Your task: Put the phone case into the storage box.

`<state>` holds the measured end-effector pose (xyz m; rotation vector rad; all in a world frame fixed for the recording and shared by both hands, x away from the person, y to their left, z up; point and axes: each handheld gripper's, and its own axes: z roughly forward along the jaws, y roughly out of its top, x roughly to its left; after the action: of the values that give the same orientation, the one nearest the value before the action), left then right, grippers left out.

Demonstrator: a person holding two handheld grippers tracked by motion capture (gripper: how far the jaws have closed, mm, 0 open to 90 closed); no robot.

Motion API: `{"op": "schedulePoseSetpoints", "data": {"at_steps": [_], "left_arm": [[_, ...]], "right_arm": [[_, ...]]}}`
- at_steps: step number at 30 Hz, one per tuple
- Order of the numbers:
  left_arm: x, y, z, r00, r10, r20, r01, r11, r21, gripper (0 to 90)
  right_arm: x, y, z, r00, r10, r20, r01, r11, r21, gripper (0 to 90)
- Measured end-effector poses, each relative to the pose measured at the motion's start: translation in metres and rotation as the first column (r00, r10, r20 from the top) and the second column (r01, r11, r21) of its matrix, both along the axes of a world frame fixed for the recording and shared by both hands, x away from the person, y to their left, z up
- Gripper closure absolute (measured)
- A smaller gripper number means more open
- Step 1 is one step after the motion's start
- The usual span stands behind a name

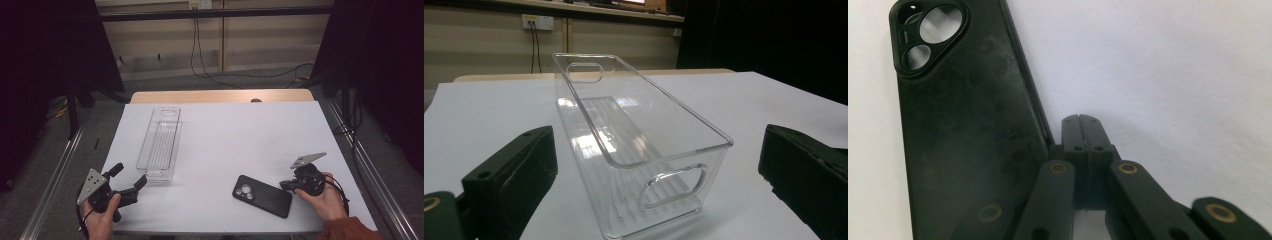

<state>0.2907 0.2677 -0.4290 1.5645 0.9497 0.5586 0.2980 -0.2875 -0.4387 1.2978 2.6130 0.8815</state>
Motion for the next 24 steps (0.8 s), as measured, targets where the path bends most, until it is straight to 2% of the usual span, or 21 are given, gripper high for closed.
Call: {"op": "schedulePoseSetpoints", "data": {"at_steps": [8,11,14,16,19,20,21,24], "left_arm": [[0.0,-0.001,0.0,1.0,-0.003,0.001,0.003,1.0,-0.001,2.4],[0.001,0.0,0.0,1.0,0.0,0.0,0.0,1.0,-0.001,2.4],[0.0,0.001,0.0,1.0,-0.001,0.002,0.001,1.0,0.0,2.4],[0.0,0.001,0.0,1.0,0.0,0.003,0.0,1.0,-0.001,2.4],[0.0,0.001,0.0,1.0,0.0,0.001,0.0,1.0,0.0,2.4],[0.0,0.001,0.0,1.0,0.0,0.001,0.0,1.0,0.001,2.4],[0.0,0.0,0.0,1.0,-0.001,0.001,0.001,1.0,-0.001,2.4],[0.0,0.001,0.0,1.0,0.0,0.001,0.0,1.0,0.0,2.4]], "right_arm": [[0.0,-0.005,-0.003,0.9999,-0.011,0.002,0.011,0.9989,0.046,90.0],[0.001,-0.004,-0.002,0.9998,-0.008,0.017,0.007,0.9991,0.042,90.0],[0.0,-0.006,0.0,0.9992,-0.019,0.035,0.016,0.9978,0.065,89.9],[-0.001,-0.008,0.0,0.998,-0.032,0.055,0.027,0.9962,0.083,83.7],[-0.001,-0.011,0.001,0.9966,-0.045,0.069,0.038,0.9942,0.1,83.9],[-0.002,-0.014,0.002,0.9951,-0.054,0.083,0.044,0.992,0.119,78.6],[-0.002,-0.015,0.003,0.9943,-0.056,0.091,0.044,0.9914,0.123,77.7],[-0.002,-0.016,0.005,0.9903,-0.07,0.12,0.052,0.9884,0.143,66.1]]}}
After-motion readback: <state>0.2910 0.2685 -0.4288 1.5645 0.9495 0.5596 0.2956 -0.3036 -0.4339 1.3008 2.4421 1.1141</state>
